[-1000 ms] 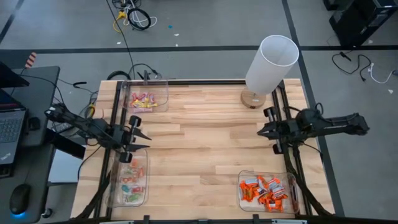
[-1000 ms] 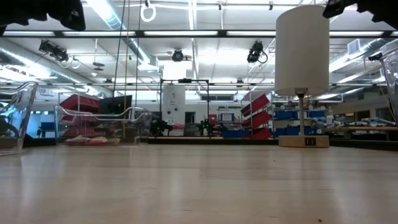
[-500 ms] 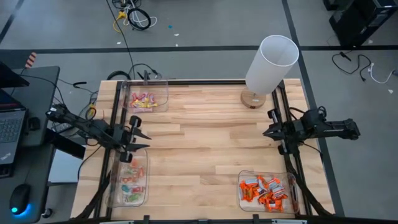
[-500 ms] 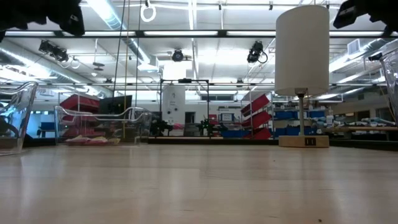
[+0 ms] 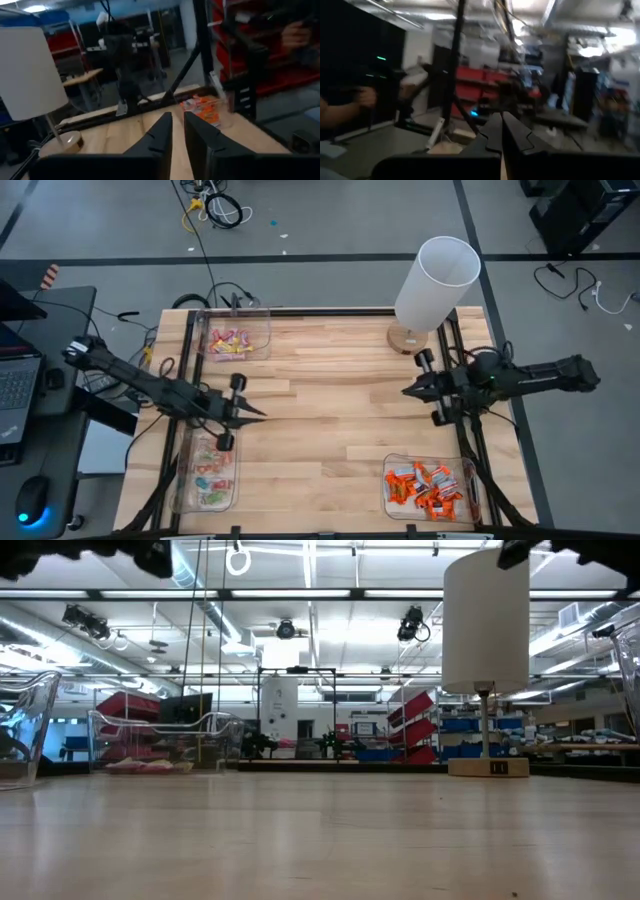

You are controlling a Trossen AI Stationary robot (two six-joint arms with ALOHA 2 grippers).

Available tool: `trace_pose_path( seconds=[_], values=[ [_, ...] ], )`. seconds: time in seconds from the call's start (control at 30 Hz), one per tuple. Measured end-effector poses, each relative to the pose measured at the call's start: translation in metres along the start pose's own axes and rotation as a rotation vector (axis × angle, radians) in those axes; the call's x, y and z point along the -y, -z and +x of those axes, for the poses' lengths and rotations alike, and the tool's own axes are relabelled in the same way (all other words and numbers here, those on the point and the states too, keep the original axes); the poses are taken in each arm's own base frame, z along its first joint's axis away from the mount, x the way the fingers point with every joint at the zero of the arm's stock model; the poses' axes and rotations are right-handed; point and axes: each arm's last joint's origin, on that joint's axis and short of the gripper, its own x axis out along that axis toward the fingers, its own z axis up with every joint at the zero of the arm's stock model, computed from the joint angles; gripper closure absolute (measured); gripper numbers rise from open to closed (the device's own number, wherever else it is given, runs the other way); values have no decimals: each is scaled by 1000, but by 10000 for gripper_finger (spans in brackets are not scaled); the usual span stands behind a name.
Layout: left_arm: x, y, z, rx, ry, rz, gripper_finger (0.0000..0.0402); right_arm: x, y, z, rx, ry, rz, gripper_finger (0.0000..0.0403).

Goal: Sort candy
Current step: Move the bottom left transparent bin to the middle left of the table

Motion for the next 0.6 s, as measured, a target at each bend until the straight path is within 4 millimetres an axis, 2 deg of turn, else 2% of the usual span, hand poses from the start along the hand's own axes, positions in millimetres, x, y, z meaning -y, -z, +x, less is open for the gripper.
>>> trace_pose_path(
  seconds=[0.13,0.27,0.47,0.6],
  values=[
    [2,-6,22,-135,-46,-1,364,5,3,26,-170,97,45,403],
    [5,-6,32,-295,-54,-80,371,0,6,49,-358,126,100,403],
    [16,-14,28,-503,-31,-247,371,-14,3,74,-606,150,143,403],
    [23,-15,20,-652,-54,-385,371,-23,0,82,-784,142,217,403]
  ],
)
